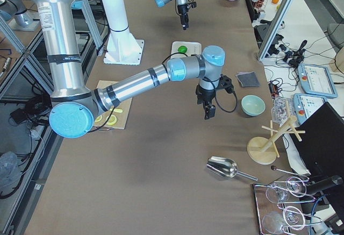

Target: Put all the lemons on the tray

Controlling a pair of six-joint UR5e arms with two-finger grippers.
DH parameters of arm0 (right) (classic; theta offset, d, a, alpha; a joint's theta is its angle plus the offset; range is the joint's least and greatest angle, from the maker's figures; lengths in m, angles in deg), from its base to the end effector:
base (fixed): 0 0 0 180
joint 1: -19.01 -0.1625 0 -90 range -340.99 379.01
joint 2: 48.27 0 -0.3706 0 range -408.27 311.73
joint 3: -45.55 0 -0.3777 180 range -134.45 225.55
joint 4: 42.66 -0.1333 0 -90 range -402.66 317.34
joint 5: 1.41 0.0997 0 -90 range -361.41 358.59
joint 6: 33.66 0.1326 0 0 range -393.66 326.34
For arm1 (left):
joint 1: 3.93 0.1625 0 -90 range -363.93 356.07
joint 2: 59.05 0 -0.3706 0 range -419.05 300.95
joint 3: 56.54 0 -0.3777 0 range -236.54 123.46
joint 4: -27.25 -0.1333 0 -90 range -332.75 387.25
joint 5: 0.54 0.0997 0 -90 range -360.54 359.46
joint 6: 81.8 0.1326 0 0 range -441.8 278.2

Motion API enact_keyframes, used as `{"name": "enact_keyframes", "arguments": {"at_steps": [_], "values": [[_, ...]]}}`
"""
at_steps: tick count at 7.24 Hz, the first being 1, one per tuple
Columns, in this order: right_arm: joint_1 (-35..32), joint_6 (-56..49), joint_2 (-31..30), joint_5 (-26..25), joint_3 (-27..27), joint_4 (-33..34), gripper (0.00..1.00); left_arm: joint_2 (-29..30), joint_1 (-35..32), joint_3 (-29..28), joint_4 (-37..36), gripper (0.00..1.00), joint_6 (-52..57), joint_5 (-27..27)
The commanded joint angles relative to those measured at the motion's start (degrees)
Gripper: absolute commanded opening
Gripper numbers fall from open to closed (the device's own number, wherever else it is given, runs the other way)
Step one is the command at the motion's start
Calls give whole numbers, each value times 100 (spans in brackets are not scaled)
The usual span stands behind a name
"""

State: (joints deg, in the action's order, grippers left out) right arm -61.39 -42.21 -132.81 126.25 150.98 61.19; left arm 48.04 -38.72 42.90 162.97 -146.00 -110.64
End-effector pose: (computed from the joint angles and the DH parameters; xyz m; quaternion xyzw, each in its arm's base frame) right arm -0.0318 -0.5017 0.4887 0.0552 -0.3227 -0.1686 0.9297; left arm 0.4393 -0.4120 0.2910 0.1711 0.5723 0.0402 0.8010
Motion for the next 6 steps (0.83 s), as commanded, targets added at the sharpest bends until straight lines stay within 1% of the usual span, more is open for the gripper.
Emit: {"name": "enact_keyframes", "arguments": {"at_steps": [1, 2, 3, 4, 5, 6], "values": [[-545, -779, -718, 31, -216, -31, 100, -13, -1023, 40, -943, 99, 1262, -1183], [-616, -754, -913, 39, -207, -31, 100, -13, -1587, 67, -1534, 99, 2288, -1624], [-678, -745, -1002, 39, -225, -31, 100, -161, -2158, 76, -2175, 99, 3446, -1916], [-696, -736, -1063, 39, -242, -23, 100, -397, -2651, 93, -2451, 99, 4302, -2006], [-696, -736, -1108, 39, -242, -31, 100, -643, -3474, 7, -2706, 99, 4946, -2364], [-696, -745, -1099, 39, -251, -23, 100, -654, -4317, -177, -3518, 99, 6153, -2898]]}}
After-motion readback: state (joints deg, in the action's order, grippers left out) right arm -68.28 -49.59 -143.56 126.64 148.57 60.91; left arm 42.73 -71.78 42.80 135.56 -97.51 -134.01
